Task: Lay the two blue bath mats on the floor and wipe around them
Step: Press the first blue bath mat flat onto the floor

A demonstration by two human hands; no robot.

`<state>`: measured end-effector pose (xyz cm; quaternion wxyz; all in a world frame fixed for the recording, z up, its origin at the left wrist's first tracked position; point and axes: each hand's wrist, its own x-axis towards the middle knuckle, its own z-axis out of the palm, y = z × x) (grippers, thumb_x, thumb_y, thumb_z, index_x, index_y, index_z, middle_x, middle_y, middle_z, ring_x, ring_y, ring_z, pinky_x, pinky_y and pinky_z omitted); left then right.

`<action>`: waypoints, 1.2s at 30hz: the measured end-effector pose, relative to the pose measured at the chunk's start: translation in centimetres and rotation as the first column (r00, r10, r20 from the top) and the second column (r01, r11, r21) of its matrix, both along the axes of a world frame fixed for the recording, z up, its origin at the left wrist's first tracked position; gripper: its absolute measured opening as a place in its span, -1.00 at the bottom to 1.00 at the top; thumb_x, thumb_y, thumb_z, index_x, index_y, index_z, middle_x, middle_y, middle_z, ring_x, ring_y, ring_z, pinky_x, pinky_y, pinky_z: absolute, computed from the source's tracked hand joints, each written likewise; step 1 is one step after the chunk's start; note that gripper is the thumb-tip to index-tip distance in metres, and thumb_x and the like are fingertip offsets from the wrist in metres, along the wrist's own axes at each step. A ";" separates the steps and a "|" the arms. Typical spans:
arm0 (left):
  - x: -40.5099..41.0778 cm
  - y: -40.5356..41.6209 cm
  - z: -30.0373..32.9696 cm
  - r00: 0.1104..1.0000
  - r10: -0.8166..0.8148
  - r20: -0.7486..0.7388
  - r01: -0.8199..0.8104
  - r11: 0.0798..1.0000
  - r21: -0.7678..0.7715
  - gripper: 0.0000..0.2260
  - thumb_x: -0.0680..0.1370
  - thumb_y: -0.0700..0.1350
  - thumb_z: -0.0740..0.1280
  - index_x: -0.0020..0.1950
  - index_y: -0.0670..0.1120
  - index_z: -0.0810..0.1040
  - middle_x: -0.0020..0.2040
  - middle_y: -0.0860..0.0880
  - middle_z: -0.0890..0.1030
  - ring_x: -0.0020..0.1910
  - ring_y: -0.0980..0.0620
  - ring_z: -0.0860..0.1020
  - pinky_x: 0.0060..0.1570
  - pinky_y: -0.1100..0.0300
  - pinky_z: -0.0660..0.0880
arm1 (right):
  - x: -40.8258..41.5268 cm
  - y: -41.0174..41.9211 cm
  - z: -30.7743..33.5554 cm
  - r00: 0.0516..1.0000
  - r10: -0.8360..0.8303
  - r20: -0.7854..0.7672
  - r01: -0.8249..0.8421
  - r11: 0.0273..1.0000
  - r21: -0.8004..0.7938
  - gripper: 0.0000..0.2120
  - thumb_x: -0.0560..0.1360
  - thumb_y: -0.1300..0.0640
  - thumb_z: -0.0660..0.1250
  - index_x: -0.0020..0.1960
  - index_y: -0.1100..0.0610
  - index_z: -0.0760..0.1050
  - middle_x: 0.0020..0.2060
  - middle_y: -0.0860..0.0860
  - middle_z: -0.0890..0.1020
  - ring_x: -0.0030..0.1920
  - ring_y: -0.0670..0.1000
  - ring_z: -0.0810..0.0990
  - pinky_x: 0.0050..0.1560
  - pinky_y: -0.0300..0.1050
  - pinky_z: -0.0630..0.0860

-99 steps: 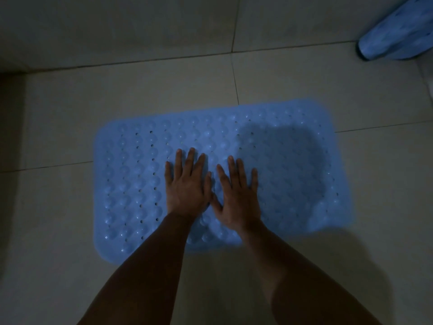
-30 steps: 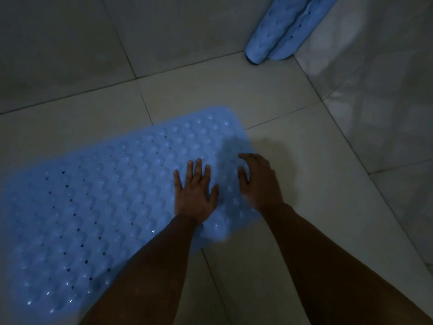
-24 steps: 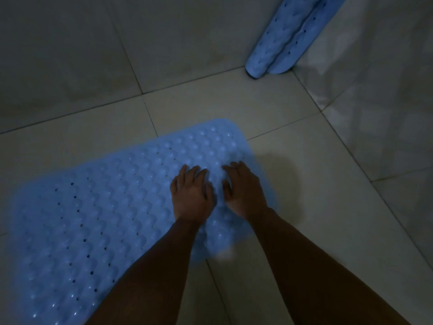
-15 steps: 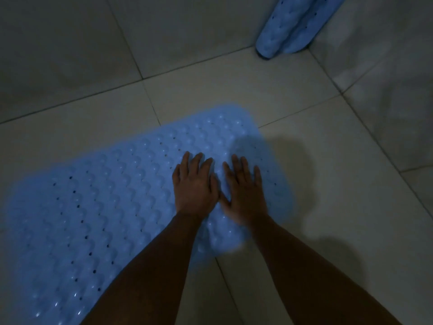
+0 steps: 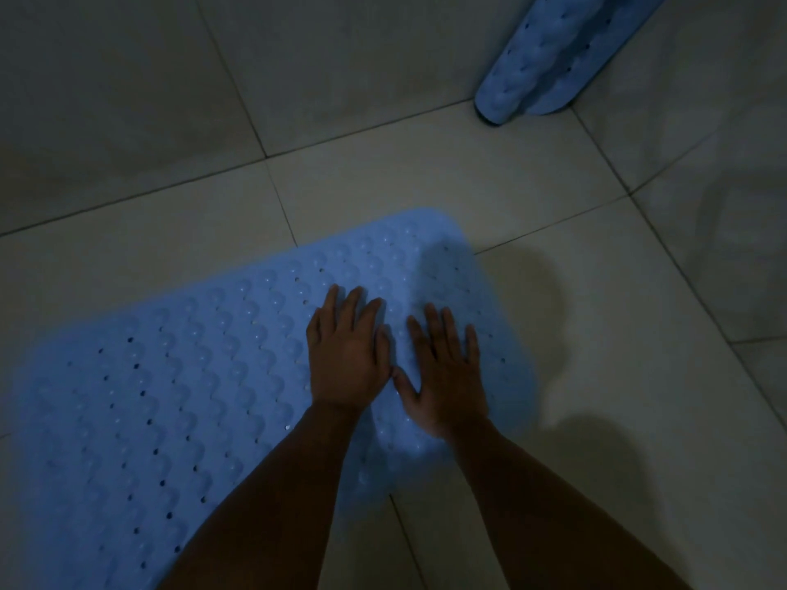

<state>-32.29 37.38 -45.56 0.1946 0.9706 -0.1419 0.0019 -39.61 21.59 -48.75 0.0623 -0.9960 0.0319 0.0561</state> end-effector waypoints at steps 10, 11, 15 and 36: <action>0.1 0.2 -0.5 1.000 0.009 0.009 -0.009 1.000 -0.030 -0.57 0.66 0.07 0.13 0.47 -0.04 0.50 0.54 -0.10 0.43 0.64 -0.15 0.17 0.50 -0.24 0.25 | 0.0 -0.1 -0.3 0.999 0.006 0.041 -0.006 1.000 -0.016 -0.25 0.63 -0.32 0.07 0.68 0.07 0.07 0.67 0.12 -0.02 0.67 0.15 -0.10 0.59 0.35 -0.01; 0.0 0.2 -0.5 1.000 0.006 0.012 -0.006 0.999 -0.031 -0.56 0.66 0.07 0.12 0.47 -0.04 0.50 0.54 -0.10 0.43 0.64 -0.15 0.17 0.50 -0.24 0.25 | 0.0 -0.2 -0.3 0.999 0.009 0.046 -0.008 1.000 -0.014 -0.24 0.63 -0.33 0.07 0.67 0.07 0.07 0.67 0.13 -0.01 0.67 0.15 -0.10 0.59 0.35 -0.01; -0.7 0.6 -0.7 1.000 -0.007 0.022 0.008 1.000 -0.028 -0.57 0.67 0.07 0.13 0.46 -0.04 0.51 0.53 -0.10 0.44 0.63 -0.15 0.19 0.51 -0.22 0.25 | 0.1 -0.1 -0.2 0.999 0.010 0.031 -0.011 0.999 0.030 -0.23 0.61 -0.35 0.05 0.68 0.06 0.07 0.68 0.12 -0.02 0.67 0.14 -0.11 0.61 0.32 -0.09; -3.4 -16.5 -2.6 0.949 -0.303 -0.090 0.315 0.932 0.179 -0.31 0.62 0.29 -0.05 0.65 -0.08 0.23 0.68 -0.21 0.08 0.67 -0.28 -0.06 0.54 -0.41 -0.08 | 3.2 -15.0 5.5 0.895 -0.387 0.222 0.256 0.853 0.455 -0.58 0.61 -0.08 0.10 0.29 0.05 0.59 0.20 0.06 0.66 0.26 0.15 0.59 0.32 0.03 0.48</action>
